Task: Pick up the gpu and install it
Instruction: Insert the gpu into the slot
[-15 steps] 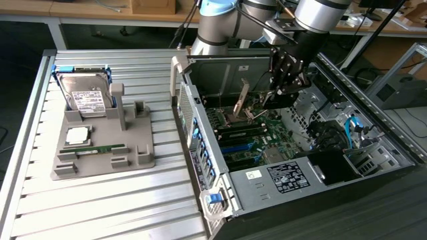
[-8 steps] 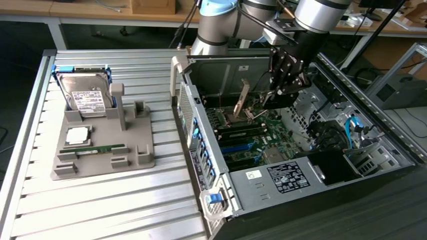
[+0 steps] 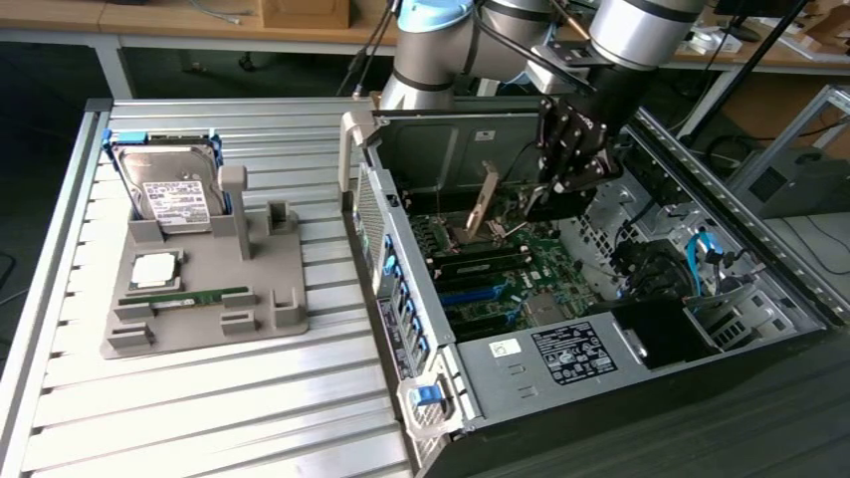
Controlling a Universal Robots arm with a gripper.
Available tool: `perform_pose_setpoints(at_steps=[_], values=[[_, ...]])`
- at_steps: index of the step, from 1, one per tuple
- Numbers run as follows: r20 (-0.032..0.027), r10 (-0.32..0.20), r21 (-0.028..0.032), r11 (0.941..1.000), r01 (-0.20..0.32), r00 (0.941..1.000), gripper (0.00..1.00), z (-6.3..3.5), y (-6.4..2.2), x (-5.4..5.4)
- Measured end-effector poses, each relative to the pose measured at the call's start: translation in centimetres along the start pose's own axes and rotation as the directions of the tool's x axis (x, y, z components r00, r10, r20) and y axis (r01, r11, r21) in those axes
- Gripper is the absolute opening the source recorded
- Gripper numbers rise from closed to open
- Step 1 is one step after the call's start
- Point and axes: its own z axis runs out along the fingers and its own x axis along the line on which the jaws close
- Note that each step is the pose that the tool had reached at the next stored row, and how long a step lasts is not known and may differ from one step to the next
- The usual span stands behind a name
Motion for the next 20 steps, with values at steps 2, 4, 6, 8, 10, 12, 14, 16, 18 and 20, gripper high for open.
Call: perform_pose_setpoints(at_steps=[2,4,6,8,10,12,14,16,18,20], values=[[-0.0001,0.0,0.0001,1.0,0.0,1.0,0.27,0.0,0.14,0.1],[-0.0001,0.0,0.0004,1.0,0.0,1.0,0.27,0.01,0.3,0.2],[-0.0001,0.0,0.0005,1.0,0.0,1.0,0.27,0.01,0.45,0.4],[-0.0001,0.0,0.0007,1.0,0.0,1.0,0.27,0.02,0.63,0.5],[-0.0001,0.0,0.0007,1.0,0.0,1.0,0.27,0.02,0.72,0.6],[0.0,0.0,0.0008,1.0,0.0,1.0,0.27,0.04,0.77,0.7],[-0.0001,0.0,0.0007,1.0,0.0,1.0,0.27,0.04,0.82,0.7],[-0.0001,0.0,0.0008,1.0,0.0,1.0,0.27,0.05,0.87,0.8],[-0.0001,0.0,0.0008,1.0,0.0,1.0,0.27,0.05,1.0,0.8],[0.0,0.0,0.0008,1.0,0.0,1.0,0.27,0.07,1.13,0.9]])
